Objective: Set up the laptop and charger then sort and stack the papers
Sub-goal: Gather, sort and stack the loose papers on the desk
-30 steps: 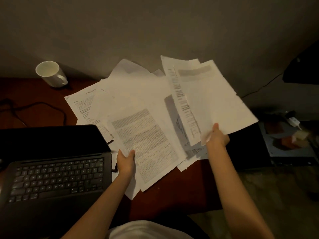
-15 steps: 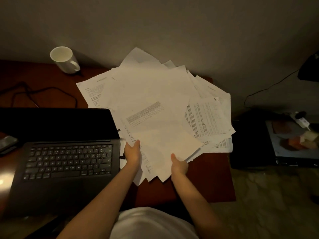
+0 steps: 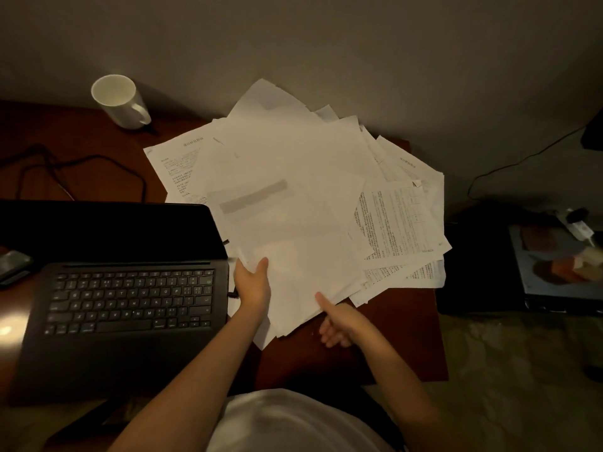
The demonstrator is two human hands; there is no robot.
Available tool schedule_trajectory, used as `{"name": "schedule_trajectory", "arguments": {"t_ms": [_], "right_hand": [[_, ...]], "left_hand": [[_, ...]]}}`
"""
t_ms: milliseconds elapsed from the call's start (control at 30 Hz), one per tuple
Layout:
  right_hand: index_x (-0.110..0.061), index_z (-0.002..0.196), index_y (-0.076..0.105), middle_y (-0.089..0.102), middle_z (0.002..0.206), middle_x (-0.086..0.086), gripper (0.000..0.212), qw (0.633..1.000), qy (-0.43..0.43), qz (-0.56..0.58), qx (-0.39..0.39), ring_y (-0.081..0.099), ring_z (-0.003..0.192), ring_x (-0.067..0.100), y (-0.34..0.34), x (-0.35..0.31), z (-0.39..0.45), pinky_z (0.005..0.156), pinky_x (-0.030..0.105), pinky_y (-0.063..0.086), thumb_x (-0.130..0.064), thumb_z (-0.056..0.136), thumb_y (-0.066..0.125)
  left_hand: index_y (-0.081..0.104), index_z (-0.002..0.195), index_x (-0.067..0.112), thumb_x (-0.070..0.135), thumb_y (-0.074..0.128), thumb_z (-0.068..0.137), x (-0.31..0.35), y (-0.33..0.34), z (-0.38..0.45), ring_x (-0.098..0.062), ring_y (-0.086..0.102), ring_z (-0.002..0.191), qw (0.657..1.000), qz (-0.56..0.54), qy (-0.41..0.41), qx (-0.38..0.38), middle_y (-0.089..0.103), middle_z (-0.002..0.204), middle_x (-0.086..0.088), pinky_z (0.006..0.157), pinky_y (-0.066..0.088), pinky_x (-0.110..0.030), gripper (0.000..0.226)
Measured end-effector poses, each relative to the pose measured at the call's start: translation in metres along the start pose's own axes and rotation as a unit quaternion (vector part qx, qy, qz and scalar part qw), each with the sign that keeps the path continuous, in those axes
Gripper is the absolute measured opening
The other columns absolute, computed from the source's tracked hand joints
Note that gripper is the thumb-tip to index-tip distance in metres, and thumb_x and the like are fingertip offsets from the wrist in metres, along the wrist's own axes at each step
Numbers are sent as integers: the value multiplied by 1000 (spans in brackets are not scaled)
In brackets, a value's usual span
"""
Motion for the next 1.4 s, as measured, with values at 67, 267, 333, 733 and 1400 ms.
{"name": "schedule_trajectory", "arguments": {"t_ms": [67,267,333,733,1400], "right_hand": [[-6,63,57,62,60,7,70,997,4,39,61,55,47,16,-37,-10,4,50,22,33,-63,93,29],[-5,83,64,59,70,10,14,939,-153,65,300,54,58,18,-139,-102,14,59,27,46,-10,87,51],[-2,113,59,61,102,11,30,932,-163,91,310,61,88,24,-154,-124,23,76,31,52,-6,84,54],[-4,101,62,62,98,7,27,938,-150,235,208,58,84,21,-170,-171,61,73,28,49,-20,82,73],[-8,108,62,64,109,9,17,672,-285,584,355,63,98,25,-224,-117,-50,85,38,55,-7,93,54]], "left_hand": [[41,141,7,7,57,94,9,-4,2,-19,52,121,999,-9,28,22,53,135,-7,109,37,-33,50],[39,143,9,4,59,92,23,-5,14,-17,52,120,997,-25,39,54,54,134,-5,107,38,-32,55],[41,141,7,5,62,90,19,-7,20,-21,54,119,998,-22,30,57,55,132,-7,108,40,-37,56],[45,136,6,0,61,89,8,-8,23,-20,56,112,997,-34,-3,66,57,120,-3,104,42,-38,49],[41,142,14,7,63,89,3,-3,-1,-19,56,117,999,-25,-26,1,56,132,-4,107,41,-43,58]]}}
Point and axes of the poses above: each hand's wrist, its own z-axis towards the middle knuckle, its own y-axis out of the palm, x = y × z, the point moved 10 cm from there along z, towards the middle knuckle
